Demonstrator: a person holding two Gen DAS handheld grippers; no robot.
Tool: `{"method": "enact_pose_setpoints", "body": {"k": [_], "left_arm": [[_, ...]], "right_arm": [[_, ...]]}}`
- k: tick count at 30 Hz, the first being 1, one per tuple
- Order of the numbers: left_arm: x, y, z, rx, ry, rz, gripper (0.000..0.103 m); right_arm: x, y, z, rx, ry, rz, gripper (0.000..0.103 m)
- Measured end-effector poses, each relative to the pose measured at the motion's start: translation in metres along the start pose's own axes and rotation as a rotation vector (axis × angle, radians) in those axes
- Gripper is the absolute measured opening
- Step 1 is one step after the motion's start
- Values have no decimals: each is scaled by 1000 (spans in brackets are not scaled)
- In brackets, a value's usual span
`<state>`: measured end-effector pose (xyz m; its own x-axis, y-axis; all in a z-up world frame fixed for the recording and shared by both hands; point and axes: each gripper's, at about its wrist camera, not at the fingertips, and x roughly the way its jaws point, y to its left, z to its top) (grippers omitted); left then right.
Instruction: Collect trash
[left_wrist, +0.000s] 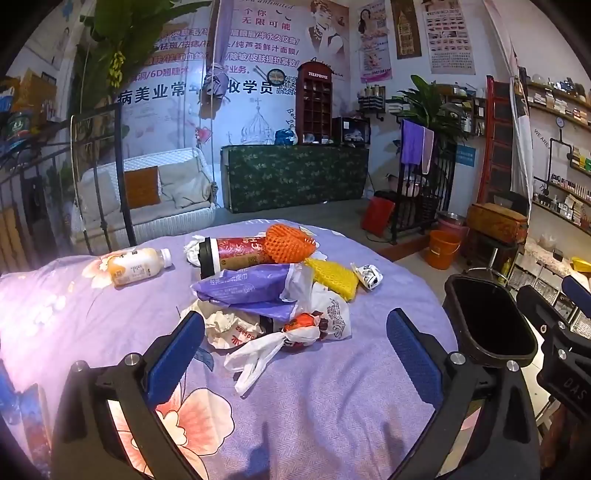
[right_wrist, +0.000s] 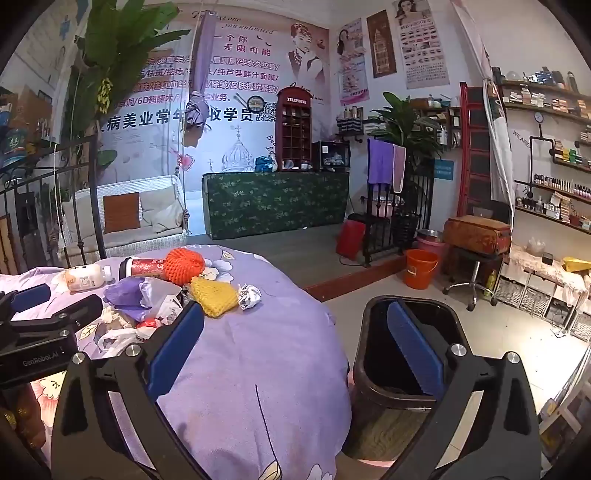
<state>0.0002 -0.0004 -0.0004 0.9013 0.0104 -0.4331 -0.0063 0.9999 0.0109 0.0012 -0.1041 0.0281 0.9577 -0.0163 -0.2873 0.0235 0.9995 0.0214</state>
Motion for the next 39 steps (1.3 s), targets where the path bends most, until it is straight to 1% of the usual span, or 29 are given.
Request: {"method": "enact_pose_setpoints", "body": {"k": [2,4,5,6,10,12,39], "left_arm": [[-1,2,-1,-6,-9,-2,97],[-1,3,-2,-6,-8,-2,97],[-1,3,-2,-6,-8,-2,97],[-3,4,1,-22,-8,-6,97],[-3,4,0,-23,-13,-6,97],[-5,4,1,-19,-14,-8,97],[-5,4,1,-18,-6,-5,97]], "right_arm": [[-3,0,-1,-9,-5,8,98],[-9,-8,-5,-12,-13,14,98],[0,-1,-2,-14,11,-8,98],[3,0,-3,-11,13,-12,98],[7,-8,-9,2,15,-19,98],[1,-1,2,7,16,-26,98],[4,1,3,10,21,-18,98]]}}
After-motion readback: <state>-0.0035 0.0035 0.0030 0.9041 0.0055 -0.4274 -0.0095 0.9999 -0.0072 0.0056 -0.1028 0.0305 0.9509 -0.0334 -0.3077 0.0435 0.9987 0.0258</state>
